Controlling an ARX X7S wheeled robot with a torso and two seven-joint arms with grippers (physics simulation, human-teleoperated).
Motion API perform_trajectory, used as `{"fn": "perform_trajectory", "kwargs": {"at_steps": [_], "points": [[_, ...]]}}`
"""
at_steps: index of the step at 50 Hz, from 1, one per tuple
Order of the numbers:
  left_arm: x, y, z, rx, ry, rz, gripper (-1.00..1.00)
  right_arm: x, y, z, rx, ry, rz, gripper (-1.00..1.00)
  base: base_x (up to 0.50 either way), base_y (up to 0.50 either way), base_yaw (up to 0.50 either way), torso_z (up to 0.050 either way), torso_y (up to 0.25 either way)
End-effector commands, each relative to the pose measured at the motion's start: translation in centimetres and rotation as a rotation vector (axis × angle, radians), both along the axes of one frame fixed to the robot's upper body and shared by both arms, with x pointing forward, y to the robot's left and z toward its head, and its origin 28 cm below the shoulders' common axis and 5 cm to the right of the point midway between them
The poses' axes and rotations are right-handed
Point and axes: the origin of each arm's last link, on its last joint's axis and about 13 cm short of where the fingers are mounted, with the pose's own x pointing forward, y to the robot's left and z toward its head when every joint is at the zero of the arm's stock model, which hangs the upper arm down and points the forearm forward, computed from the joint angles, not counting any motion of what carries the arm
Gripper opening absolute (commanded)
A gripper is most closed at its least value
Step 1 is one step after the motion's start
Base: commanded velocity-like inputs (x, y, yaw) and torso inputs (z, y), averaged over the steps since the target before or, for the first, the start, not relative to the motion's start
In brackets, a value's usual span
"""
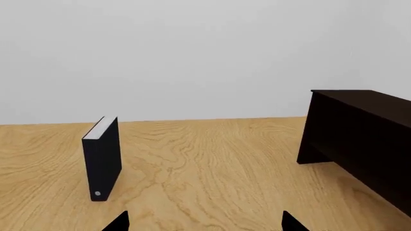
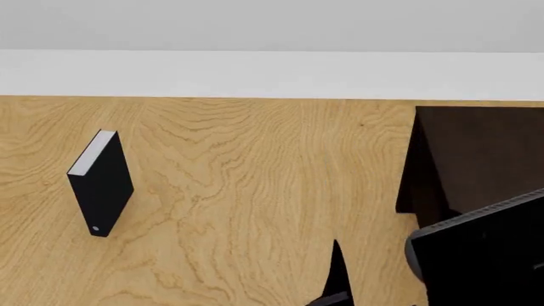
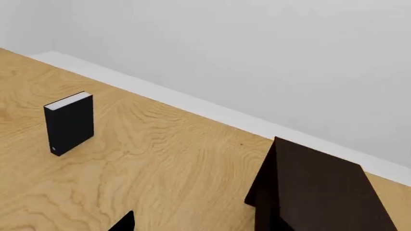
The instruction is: Pick up the book on the right and place it on the cabinet shelf.
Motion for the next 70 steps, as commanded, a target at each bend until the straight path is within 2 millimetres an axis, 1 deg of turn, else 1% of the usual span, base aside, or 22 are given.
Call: {"fn": "perform_trajectory", "kwargs": {"at_steps": [1, 12, 20, 24, 25, 52, 70], "points": [[0.2, 0.0, 0.1, 0.004, 0.004, 0.001, 1.00, -2.2, -0.2, 0.0, -0.002, 0.084, -0.022, 1.00, 0.00, 0.00, 0.00, 0.000, 0.000], [0.4, -0.1, -0.1, 0.009, 0.006, -0.013, 1.00, -3.4, -0.1, -0.8, -0.027, 0.144, 0.013, 1.00, 0.00, 0.00, 0.00, 0.000, 0.000], [0.5, 0.0, -0.1, 0.011, 0.009, -0.014, 1.00, -4.0, 0.1, -0.9, -0.051, 0.171, 0.042, 1.00, 0.00, 0.00, 0.00, 0.000, 0.000], [0.6, 0.0, -0.1, 0.016, 0.008, -0.016, 1.00, -4.2, 0.2, -1.3, -0.067, 0.218, 0.042, 1.00, 0.00, 0.00, 0.00, 0.000, 0.000], [0.6, 0.0, -0.1, 0.016, 0.009, -0.017, 1.00, -4.2, 0.2, -1.3, -0.052, 0.213, 0.053, 1.00, 0.00, 0.00, 0.00, 0.000, 0.000], [0.8, -0.1, -0.5, 0.017, 0.011, -0.023, 1.00, -4.8, 0.4, -4.1, -0.143, 0.350, 0.129, 1.00, 0.00, 0.00, 0.00, 0.000, 0.000], [1.1, -0.1, -0.7, 0.009, 0.014, -0.030, 1.00, -5.1, 0.3, -5.5, -0.153, 0.421, 0.119, 1.00, 0.00, 0.00, 0.00, 0.000, 0.000]]}}
